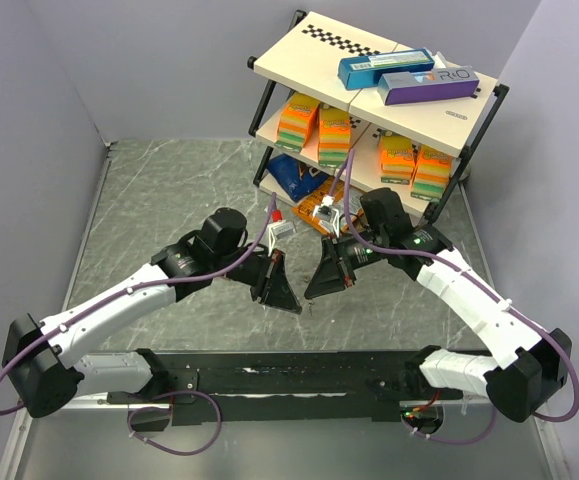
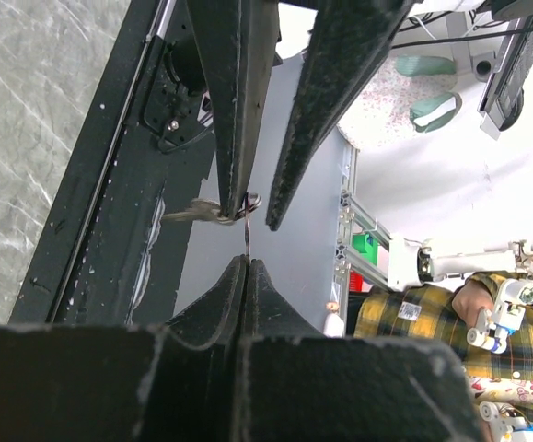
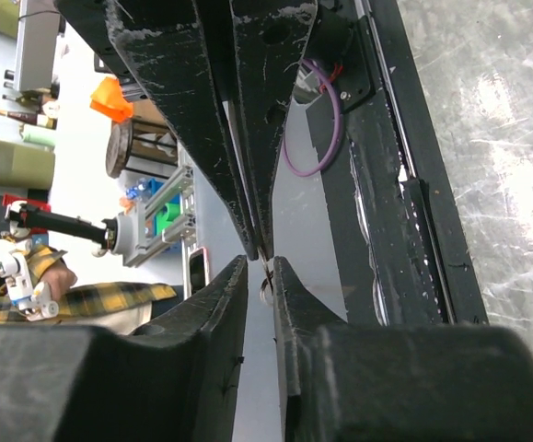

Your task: Unlock with the key

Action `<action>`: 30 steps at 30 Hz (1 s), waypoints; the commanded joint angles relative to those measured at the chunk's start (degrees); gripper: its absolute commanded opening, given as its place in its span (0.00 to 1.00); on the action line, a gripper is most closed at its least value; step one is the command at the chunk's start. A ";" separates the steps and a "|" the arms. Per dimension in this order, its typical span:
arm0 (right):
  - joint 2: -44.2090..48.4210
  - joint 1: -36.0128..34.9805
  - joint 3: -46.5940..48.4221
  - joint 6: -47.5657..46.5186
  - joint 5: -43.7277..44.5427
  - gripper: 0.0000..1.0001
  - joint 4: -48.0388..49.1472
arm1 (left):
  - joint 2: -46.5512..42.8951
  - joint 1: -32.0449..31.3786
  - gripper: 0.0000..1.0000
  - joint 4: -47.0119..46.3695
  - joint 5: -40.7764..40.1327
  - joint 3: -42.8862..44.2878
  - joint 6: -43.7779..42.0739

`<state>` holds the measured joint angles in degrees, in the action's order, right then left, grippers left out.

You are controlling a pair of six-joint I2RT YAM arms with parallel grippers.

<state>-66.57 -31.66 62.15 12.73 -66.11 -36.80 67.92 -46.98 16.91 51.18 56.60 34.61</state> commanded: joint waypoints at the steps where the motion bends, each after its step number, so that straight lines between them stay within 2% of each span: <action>1: 0.73 -0.42 -0.54 -0.78 -2.62 0.22 1.90 | 0.02 -0.04 0.01 -4.60 0.33 1.94 0.54; 6: 0.65 -0.51 -0.71 -0.60 -3.06 0.12 2.08 | -0.16 -0.04 0.01 -6.27 -0.55 1.15 1.42; 8: 0.65 -0.51 -0.71 -0.60 -2.89 0.01 2.08 | -0.51 -0.04 0.01 -7.32 -1.25 0.71 1.95; 12: 1.26 -0.42 -0.80 -0.51 -2.36 0.00 2.17 | -1.30 -0.04 0.02 -9.26 -4.49 -0.26 3.44; 14: 1.87 -0.25 -1.15 0.45 -0.88 0.00 2.87 | -2.70 0.31 0.23 -10.66 -6.96 -1.31 4.58; 15: 2.66 -0.16 -1.24 0.89 -0.52 0.00 3.57 | -3.40 0.40 0.38 -11.36 -9.93 -1.84 5.20; 16: 3.19 0.10 -1.42 2.28 0.09 0.00 4.79 | -4.97 0.57 0.64 -12.33 -11.44 -2.45 6.42; 18: 4.94 1.59 -2.55 4.74 1.50 0.00 7.69 | -6.91 1.28 0.77 -15.84 -15.82 -4.47 7.75; 19: 5.56 2.30 -3.26 8.33 1.77 0.00 12.32 | -8.75 1.45 0.83 -16.46 -17.32 -5.00 9.23; 22: 8.29 3.80 -5.98 15.97 5.10 0.00 20.24 | -12.09 1.81 0.85 -21.91 -24.33 -7.46 12.57; 25: 9.87 3.89 -7.48 22.74 10.72 0.00 29.57 | -14.91 1.81 0.82 -27.78 -30.41 -10.45 17.57; 26: 10.57 3.89 -8.70 24.78 12.13 0.00 35.51 | -15.62 1.81 0.81 -29.72 -31.57 -12.28 18.90; 30: 11.81 3.80 -11.52 34.45 16.79 0.00 48.80 | -18.08 1.72 0.82 -38.41 -36.14 -15.99 25.06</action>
<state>-56.86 -27.94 52.56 34.70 -55.40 -8.34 51.88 -45.34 -8.99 23.27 43.55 51.66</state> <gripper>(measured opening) 0.008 0.813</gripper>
